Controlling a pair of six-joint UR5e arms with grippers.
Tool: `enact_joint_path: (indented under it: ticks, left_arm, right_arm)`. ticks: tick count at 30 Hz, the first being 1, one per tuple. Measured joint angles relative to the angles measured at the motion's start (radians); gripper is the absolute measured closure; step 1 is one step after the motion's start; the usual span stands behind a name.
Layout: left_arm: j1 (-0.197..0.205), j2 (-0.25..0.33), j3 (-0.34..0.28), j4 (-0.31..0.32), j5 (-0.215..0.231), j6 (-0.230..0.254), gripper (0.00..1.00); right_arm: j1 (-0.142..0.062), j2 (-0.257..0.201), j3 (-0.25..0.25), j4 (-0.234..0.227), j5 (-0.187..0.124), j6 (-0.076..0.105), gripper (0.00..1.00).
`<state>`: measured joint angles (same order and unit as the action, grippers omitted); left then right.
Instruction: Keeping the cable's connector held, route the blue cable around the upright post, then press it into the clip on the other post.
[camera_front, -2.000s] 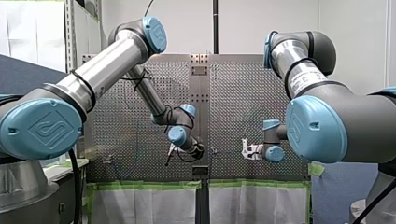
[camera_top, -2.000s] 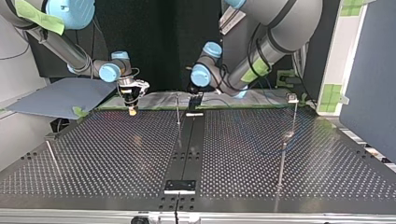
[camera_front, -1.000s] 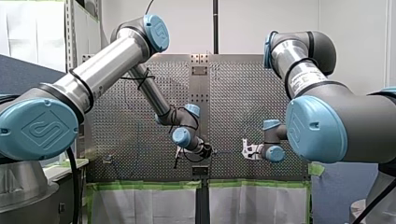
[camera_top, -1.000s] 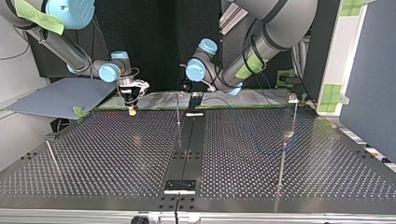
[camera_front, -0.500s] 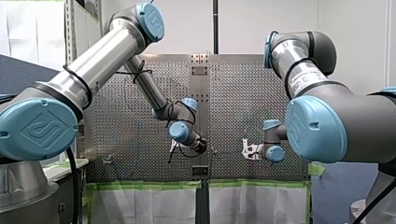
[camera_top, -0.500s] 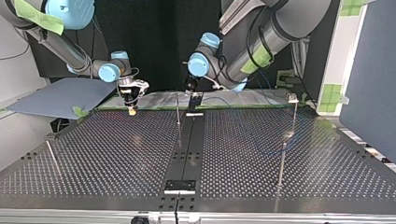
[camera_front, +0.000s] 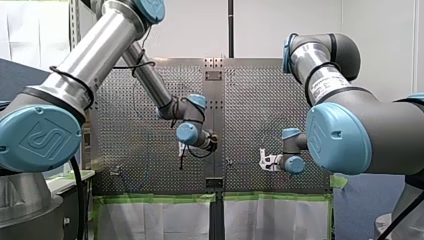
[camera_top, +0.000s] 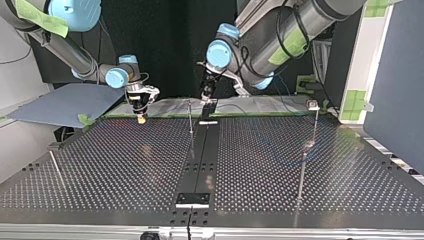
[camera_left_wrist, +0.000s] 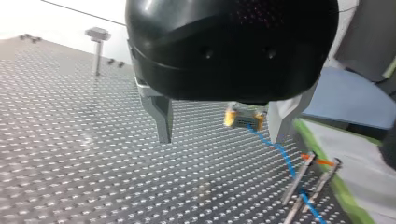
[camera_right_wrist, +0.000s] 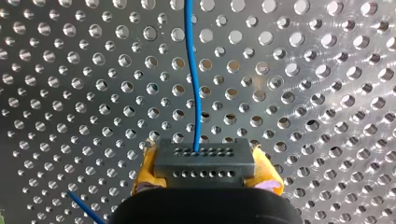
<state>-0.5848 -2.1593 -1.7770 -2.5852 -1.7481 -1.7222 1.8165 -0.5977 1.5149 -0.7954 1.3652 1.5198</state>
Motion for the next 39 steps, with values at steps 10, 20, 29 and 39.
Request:
enact_joint_path:
  ticks: [10, 20, 29, 39]
  left_arm:
    - [-0.001, 0.098, -0.098, 0.098, -0.054, -0.094, 0.0]
    - [-0.002, 0.2, -0.2, 0.126, -0.071, -0.073, 0.0]
    - [-0.002, 0.295, -0.295, 0.144, -0.075, -0.011, 0.0]
    - [-0.002, 0.395, -0.396, 0.192, -0.075, -0.007, 0.0]
  right_arm:
    - [-0.001, 0.0, 0.0, 0.0, -0.006, 0.003, 1.0]
    - [-0.001, 0.001, 0.0, 0.001, -0.008, 0.003, 1.0]
    - [-0.001, 0.002, 0.0, 0.003, -0.01, 0.003, 1.0]
    - [-0.001, 0.002, 0.0, 0.002, -0.01, 0.003, 1.0]
